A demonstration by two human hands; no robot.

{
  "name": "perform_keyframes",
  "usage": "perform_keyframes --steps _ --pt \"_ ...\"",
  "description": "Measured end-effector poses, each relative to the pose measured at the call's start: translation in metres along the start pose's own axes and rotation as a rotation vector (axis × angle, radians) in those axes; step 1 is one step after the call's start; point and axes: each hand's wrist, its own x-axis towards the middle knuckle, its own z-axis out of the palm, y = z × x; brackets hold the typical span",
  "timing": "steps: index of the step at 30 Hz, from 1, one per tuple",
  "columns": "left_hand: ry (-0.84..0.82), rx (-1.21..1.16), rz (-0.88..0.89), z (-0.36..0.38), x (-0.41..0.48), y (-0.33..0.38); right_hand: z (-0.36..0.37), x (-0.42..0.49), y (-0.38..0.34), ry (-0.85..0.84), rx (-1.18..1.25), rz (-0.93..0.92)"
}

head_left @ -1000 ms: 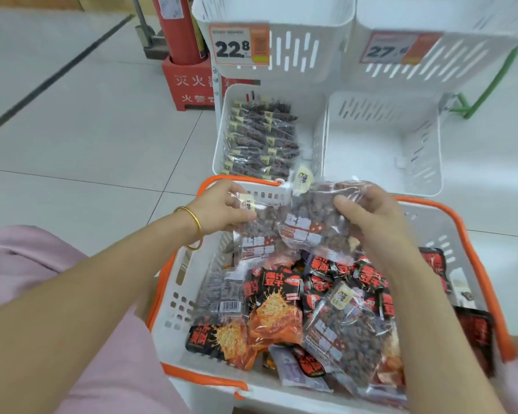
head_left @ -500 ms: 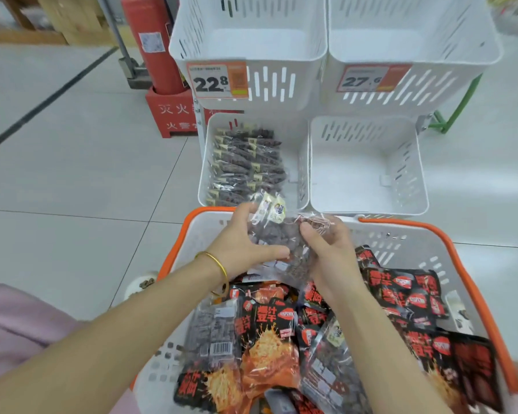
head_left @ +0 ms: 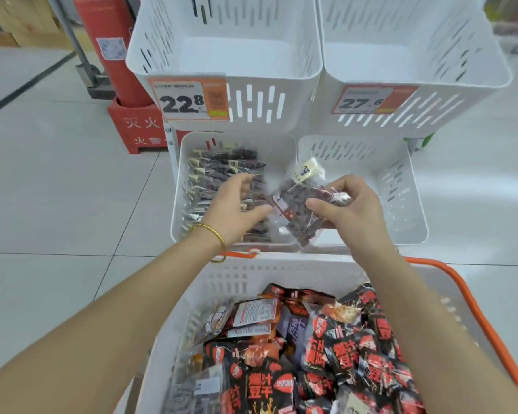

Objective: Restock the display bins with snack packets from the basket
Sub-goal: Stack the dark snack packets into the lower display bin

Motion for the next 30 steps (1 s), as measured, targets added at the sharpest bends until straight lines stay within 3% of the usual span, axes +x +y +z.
perform_keyframes --steps 3,7,9,14,17,23,26,30 --pt "0.050 0.287 0.035 0.007 0.013 -0.028 0.020 0.020 0.020 0.274 -0.101 -0.003" --pt "0.019 0.422 0.062 0.024 0.010 -0.055 0.049 0.026 0.040 0.348 -0.401 -0.047" --pt "0.034 0.438 0.087 0.029 0.008 -0.060 0.057 0.022 0.048 0.325 -0.491 -0.014" --pt "0.031 0.432 0.084 0.030 0.011 -0.063 0.053 0.011 0.059 0.088 -0.700 0.135" --pt "0.002 0.437 0.072 0.030 0.011 -0.062 0.042 0.006 0.058 0.117 -0.607 0.137" --pt "-0.018 0.466 0.052 0.029 0.023 -0.060 0.009 0.018 0.047 0.417 -0.079 0.102" --pt "-0.067 0.541 0.074 0.031 0.034 -0.058 0.014 0.037 0.040 0.396 -0.049 0.060" --pt "-0.129 0.717 0.100 0.034 0.053 -0.059 0.046 0.065 0.042 0.334 -0.186 -0.032"
